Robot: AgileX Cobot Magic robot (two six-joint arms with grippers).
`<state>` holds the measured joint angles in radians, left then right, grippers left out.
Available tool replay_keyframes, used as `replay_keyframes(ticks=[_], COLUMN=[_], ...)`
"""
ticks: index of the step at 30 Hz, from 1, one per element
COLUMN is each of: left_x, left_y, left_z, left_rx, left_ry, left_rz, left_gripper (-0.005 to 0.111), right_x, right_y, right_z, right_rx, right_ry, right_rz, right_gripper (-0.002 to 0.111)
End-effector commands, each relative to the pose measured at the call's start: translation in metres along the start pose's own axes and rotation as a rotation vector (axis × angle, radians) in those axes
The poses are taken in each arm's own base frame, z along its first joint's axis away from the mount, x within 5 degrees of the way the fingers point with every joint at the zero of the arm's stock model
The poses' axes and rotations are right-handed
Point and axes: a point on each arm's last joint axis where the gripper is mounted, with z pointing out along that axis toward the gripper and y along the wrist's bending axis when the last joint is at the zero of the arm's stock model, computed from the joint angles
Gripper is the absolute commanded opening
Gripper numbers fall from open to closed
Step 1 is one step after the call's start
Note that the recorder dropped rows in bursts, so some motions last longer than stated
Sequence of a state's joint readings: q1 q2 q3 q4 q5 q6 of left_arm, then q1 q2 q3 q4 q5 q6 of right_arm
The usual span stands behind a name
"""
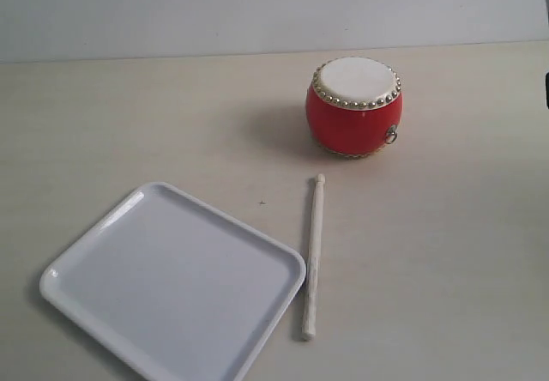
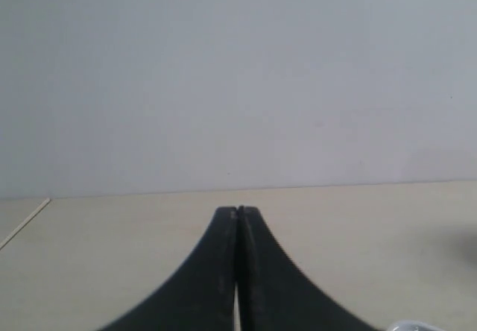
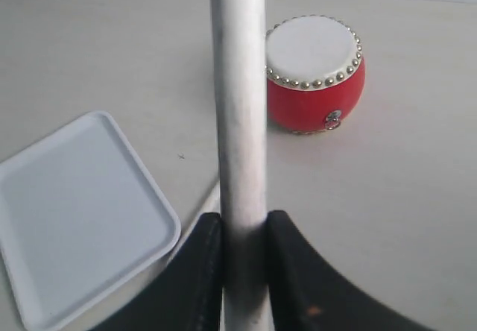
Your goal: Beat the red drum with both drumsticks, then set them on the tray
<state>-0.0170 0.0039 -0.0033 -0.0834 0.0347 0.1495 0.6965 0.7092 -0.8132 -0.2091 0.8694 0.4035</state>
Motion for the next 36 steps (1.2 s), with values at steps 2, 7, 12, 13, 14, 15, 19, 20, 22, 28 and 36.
replay_keyframes(ticks=[2, 7, 12, 13, 14, 15, 19, 20, 22, 28, 36], left_x=[0.0, -0.004, -0.008, -0.008, -0.008, -0.007, -0.009, -0.011, -0.013, -0.011, -0.05], left_y=[0.0, 0.0, 0.002, 0.002, 0.002, 0.003, 0.004, 0.005, 0.007, 0.006, -0.008], left_z=[0.0, 0.0, -0.001, -0.001, -0.001, -0.001, -0.001, -0.001, -0.002, -0.001, 0.001], left_rx=[0.005, 0.005, 0.003, 0.003, 0.003, 0.003, 0.0, -0.002, 0.001, 0.015, 0.079], left_ry=[-0.006, -0.051, -0.099, -0.098, -0.098, -0.098, -0.119, -0.145, -0.181, -0.149, 0.17], left_rz=[0.033, -0.334, -0.521, -0.551, -0.601, -0.63, -0.654, -0.723, -0.889, -1.061, -0.852], left_gripper=[0.0, 0.0, 0.0, 0.0, 0.0, 0.0, 0.0, 0.0, 0.0, 0.0, 0.0], right_x=[0.014, 0.029, 0.053, 0.057, 0.059, 0.059, 0.053, 0.053, 0.054, 0.052, 0.049], right_y=[0.0, -0.001, -0.003, -0.003, -0.002, -0.001, 0.003, 0.003, 0.002, 0.005, 0.007], right_z=[0.01, 0.028, 0.055, 0.06, 0.063, 0.064, 0.062, 0.062, 0.062, 0.062, 0.063], right_rx=[-0.011, -0.009, 0.011, 0.009, 0.002, -0.01, -0.041, -0.041, -0.037, -0.072, -0.085], right_ry=[0.045, 0.07, 0.14, 0.155, 0.157, 0.156, 0.121, 0.122, 0.132, 0.115, 0.077], right_rz=[-0.036, -0.051, -0.087, -0.087, -0.082, -0.074, -0.071, -0.079, -0.086, -0.085, -0.097], right_gripper=[0.0, 0.0, 0.0, 0.0, 0.0, 0.0, 0.0, 0.0, 0.0, 0.0, 0.0])
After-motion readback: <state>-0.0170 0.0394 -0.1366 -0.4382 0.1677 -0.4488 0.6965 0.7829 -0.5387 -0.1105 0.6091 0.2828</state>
